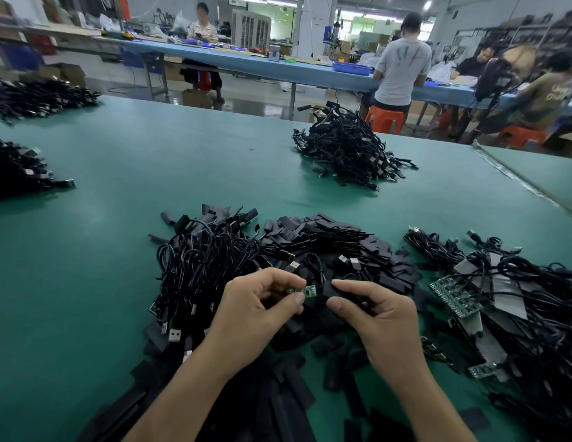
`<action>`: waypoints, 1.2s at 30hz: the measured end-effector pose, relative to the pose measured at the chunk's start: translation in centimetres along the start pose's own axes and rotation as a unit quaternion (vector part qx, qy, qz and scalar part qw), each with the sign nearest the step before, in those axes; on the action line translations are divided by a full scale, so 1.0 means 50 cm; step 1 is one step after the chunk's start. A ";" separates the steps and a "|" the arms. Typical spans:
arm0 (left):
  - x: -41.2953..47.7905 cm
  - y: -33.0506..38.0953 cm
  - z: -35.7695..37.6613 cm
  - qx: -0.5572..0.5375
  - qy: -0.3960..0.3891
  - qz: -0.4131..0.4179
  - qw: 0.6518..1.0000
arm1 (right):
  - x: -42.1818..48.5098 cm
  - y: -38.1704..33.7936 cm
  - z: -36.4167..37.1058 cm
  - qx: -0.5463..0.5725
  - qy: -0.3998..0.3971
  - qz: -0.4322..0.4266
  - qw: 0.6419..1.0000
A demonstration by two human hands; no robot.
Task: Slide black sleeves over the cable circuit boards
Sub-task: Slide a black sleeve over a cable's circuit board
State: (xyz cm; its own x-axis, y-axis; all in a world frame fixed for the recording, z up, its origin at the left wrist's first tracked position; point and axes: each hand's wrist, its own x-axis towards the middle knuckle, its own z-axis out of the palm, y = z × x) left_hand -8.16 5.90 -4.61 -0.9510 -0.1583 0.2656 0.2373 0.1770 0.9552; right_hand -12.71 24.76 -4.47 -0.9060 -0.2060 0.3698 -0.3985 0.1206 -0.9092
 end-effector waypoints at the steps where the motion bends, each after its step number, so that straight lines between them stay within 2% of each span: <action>1: 0.000 0.000 -0.001 0.002 0.000 0.002 1.000 | 0.000 0.001 -0.001 0.002 -0.002 0.001 1.000; 24: 0.001 -0.004 -0.003 -0.016 -0.002 0.002 1.000 | 0.003 0.014 -0.008 0.015 -0.027 0.021 0.999; 36: -0.001 -0.004 -0.003 0.029 -0.026 -0.004 0.999 | 0.003 0.022 -0.012 -0.037 -0.052 -0.020 0.998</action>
State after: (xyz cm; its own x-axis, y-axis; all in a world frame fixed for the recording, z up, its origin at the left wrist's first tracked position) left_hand -8.15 5.75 -4.81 -0.9623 -0.1100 0.2487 0.2184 0.2326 0.9477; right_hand -13.37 25.42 -5.29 -0.8709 -0.3114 0.3803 -0.4473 0.1811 -0.8759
